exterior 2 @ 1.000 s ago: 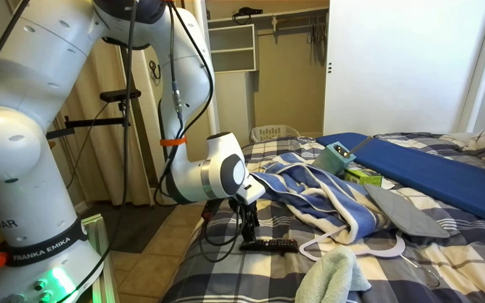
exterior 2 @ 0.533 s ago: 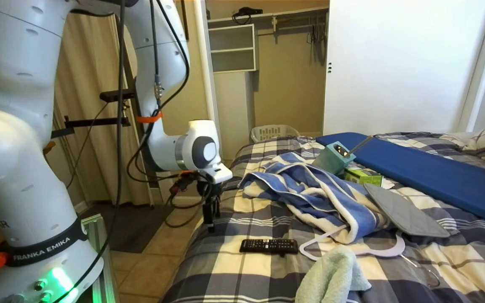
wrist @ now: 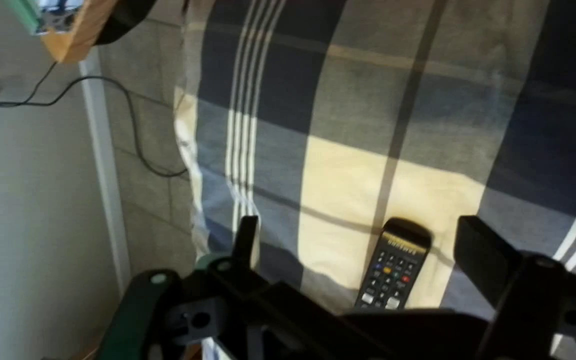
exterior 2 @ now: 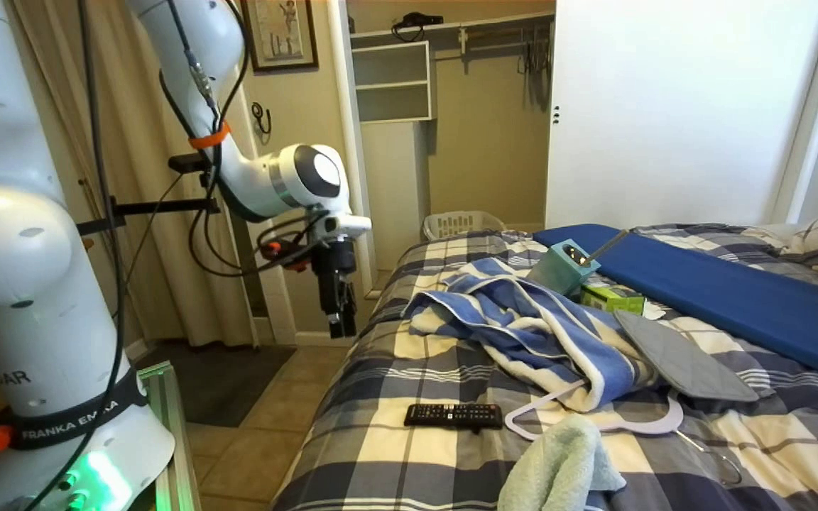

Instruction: Move the black remote to the right

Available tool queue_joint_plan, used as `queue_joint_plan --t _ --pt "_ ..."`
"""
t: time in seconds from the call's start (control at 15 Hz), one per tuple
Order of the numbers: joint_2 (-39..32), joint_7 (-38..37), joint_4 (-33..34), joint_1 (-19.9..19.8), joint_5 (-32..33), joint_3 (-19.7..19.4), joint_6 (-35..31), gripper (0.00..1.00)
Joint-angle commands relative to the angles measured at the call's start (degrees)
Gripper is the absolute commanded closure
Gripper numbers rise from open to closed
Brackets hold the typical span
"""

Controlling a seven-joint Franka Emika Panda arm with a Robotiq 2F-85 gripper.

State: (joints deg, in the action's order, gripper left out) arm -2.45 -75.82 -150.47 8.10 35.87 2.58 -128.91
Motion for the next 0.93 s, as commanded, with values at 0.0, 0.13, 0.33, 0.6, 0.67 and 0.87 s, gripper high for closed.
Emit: queue_joint_plan --t 0.0,0.13,0.33,0.6,0.67,0.87 --pt "13.5 2.4 -0.1 1.2 3.0 3.4 13.9 0.0" --pt "19.9 4.9 0.7 1.4 5.5 6.0 18.9 0.0" --pt "19.1 5.8 2.4 0.2 5.1 7.6 18.2 0.0" --pt "24.4 9.0 2.2 0.3 5.7 8.8 19.1 0.0" --pt "24.3 9.0 2.2 0.3 5.7 8.7 19.1 0.0" --pt "24.1 9.0 2.2 0.3 5.8 8.7 19.1 0.0"
